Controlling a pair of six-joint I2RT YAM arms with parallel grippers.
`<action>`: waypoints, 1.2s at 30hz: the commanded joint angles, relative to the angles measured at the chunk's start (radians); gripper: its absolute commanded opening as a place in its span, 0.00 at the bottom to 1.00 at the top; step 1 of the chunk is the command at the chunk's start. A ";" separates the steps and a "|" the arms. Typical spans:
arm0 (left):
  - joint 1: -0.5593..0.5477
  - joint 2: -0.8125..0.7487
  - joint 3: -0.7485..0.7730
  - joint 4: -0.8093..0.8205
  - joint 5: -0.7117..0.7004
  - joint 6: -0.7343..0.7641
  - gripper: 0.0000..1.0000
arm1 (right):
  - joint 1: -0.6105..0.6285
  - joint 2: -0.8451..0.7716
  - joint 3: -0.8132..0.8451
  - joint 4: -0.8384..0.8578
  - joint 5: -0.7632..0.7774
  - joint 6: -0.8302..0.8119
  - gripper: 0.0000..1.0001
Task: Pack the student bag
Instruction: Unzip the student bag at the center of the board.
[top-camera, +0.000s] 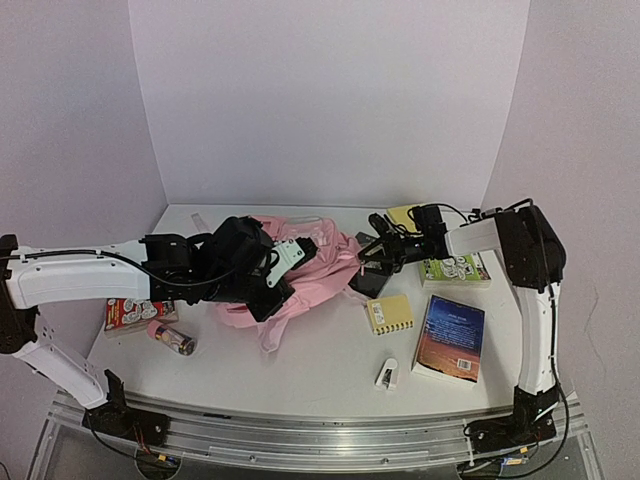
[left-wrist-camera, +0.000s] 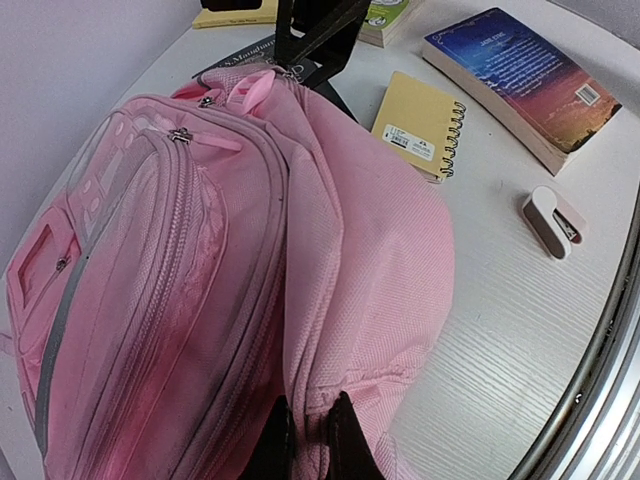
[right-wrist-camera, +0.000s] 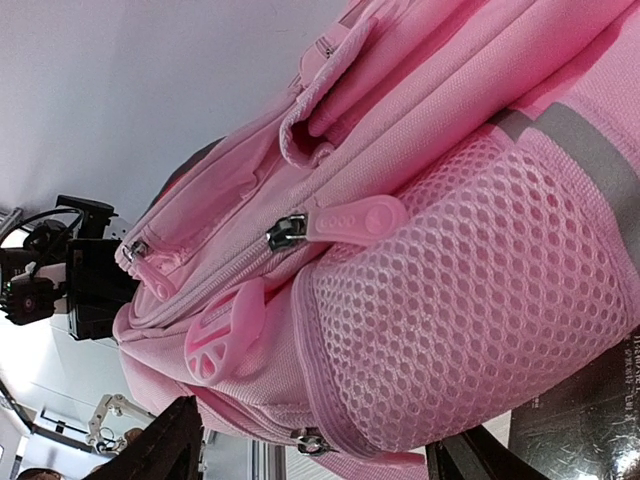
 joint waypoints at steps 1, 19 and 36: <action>-0.003 -0.040 0.043 0.117 -0.075 -0.020 0.00 | 0.005 -0.008 -0.041 0.139 -0.061 0.083 0.71; -0.003 -0.045 0.033 0.119 -0.093 -0.031 0.00 | 0.024 -0.026 -0.095 0.257 -0.102 0.169 0.34; -0.003 -0.066 0.013 0.124 -0.124 -0.023 0.00 | 0.027 -0.036 -0.136 0.383 -0.137 0.264 0.00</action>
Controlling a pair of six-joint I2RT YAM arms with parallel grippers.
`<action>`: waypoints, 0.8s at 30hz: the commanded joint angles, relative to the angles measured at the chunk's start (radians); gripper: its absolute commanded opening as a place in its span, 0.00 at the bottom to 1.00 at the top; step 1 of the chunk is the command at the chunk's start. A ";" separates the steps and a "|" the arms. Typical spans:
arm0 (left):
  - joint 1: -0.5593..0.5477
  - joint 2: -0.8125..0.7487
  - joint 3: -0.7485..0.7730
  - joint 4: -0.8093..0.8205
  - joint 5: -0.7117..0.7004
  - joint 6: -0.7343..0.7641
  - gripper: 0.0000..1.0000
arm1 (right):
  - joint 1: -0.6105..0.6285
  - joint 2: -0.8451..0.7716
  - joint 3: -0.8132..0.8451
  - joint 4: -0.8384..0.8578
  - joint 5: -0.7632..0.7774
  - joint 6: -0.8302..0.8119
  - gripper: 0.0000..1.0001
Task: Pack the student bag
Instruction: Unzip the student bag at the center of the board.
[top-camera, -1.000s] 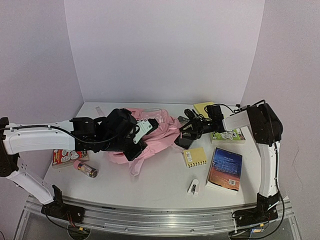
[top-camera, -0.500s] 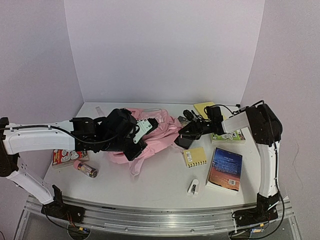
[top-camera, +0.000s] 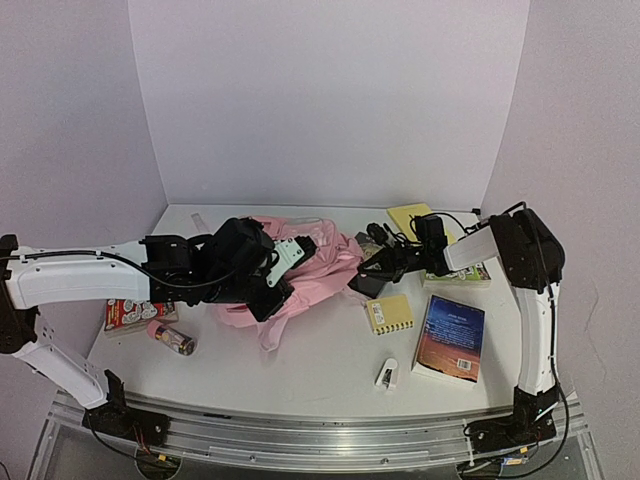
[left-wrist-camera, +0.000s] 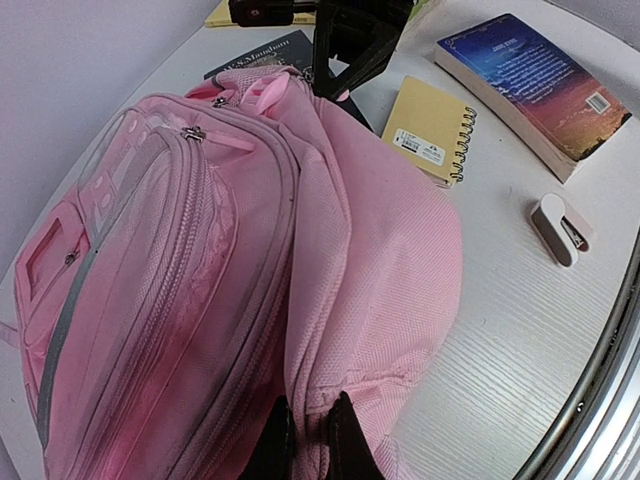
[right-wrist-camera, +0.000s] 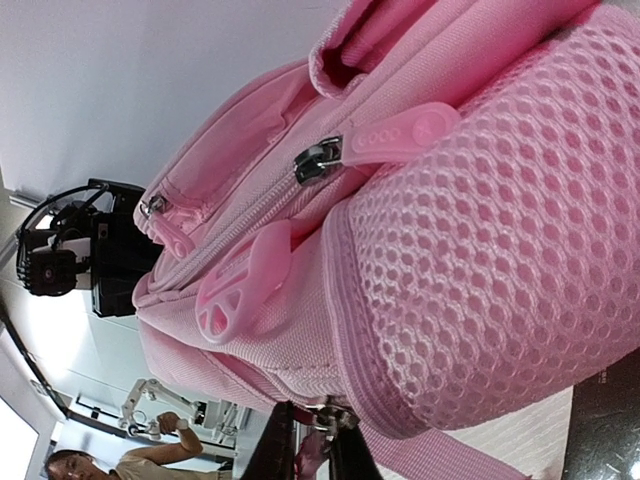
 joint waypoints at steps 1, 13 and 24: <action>0.003 -0.070 0.010 0.125 -0.088 -0.001 0.00 | 0.011 -0.034 0.014 0.043 -0.046 0.023 0.00; 0.003 -0.063 -0.019 0.107 -0.122 -0.027 0.00 | 0.002 -0.055 -0.057 0.042 -0.087 0.101 0.00; 0.003 -0.109 -0.056 0.103 -0.136 -0.034 0.00 | -0.049 -0.036 -0.085 0.037 -0.097 0.188 0.00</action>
